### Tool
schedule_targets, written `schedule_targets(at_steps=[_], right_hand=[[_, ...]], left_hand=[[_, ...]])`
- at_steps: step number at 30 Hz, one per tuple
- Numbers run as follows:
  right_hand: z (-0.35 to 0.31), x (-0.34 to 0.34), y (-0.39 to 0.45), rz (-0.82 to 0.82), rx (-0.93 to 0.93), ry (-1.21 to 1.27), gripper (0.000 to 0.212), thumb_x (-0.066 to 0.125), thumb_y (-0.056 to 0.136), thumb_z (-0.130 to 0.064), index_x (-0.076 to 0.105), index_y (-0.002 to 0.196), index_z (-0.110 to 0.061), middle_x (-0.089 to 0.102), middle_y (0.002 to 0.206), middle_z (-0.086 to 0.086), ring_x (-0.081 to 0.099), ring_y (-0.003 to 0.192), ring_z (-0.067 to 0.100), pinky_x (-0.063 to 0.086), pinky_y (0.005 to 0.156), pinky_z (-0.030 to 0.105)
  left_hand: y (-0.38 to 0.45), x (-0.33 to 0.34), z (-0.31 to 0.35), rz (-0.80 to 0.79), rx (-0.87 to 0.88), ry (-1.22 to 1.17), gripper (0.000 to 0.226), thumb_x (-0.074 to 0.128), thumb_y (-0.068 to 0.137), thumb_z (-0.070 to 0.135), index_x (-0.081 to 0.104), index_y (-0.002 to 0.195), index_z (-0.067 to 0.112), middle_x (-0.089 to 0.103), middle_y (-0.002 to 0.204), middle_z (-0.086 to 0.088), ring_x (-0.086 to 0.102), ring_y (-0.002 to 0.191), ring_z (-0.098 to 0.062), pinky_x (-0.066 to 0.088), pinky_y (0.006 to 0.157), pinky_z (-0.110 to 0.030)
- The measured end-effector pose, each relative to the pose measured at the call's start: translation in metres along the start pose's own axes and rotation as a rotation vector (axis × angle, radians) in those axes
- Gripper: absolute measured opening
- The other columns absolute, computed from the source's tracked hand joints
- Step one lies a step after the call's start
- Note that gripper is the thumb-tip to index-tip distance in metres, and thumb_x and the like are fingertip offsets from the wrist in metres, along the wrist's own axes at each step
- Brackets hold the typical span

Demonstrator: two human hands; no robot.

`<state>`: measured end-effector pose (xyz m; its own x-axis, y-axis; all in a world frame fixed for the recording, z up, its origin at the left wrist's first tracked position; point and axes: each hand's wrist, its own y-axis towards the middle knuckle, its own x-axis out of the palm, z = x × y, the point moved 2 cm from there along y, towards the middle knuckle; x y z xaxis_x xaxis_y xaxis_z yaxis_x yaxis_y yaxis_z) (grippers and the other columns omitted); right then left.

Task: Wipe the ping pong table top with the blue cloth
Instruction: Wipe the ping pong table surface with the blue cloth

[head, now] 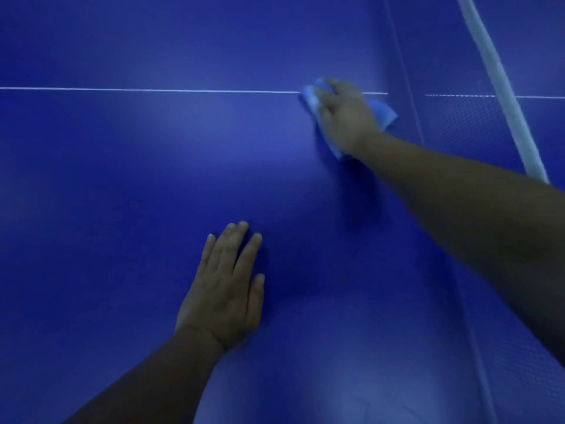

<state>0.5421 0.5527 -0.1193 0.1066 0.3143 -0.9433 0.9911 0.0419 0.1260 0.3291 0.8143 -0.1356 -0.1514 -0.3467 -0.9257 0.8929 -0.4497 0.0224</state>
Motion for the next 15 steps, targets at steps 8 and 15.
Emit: schedule_targets(at_steps=[8,15], right_hand=[[0.007,-0.012,-0.117,-0.187,-0.286,-0.018,0.037,0.052,0.1,-0.016,0.061,0.135,-0.005,0.05,0.144,0.026,0.047,0.132,0.044,0.028,0.115,0.041],[0.035,-0.029,-0.16,-0.032,-0.05,-0.048,0.038,0.048,0.104,-0.017,0.057,0.139,-0.006,0.044,0.149,0.023,0.041,0.138,0.04,0.03,0.116,0.04]], left_hand=[[-0.003,-0.003,-0.001,0.03,-0.043,-0.09,0.058,0.035,0.095,0.034,0.051,0.138,-0.003,0.041,0.15,-0.023,0.033,0.143,-0.04,0.015,0.12,-0.056],[-0.003,-0.001,-0.002,-0.025,-0.041,-0.076,0.061,0.033,0.094,0.039,0.057,0.133,-0.001,0.043,0.148,-0.024,0.03,0.143,-0.042,0.009,0.121,-0.053]])
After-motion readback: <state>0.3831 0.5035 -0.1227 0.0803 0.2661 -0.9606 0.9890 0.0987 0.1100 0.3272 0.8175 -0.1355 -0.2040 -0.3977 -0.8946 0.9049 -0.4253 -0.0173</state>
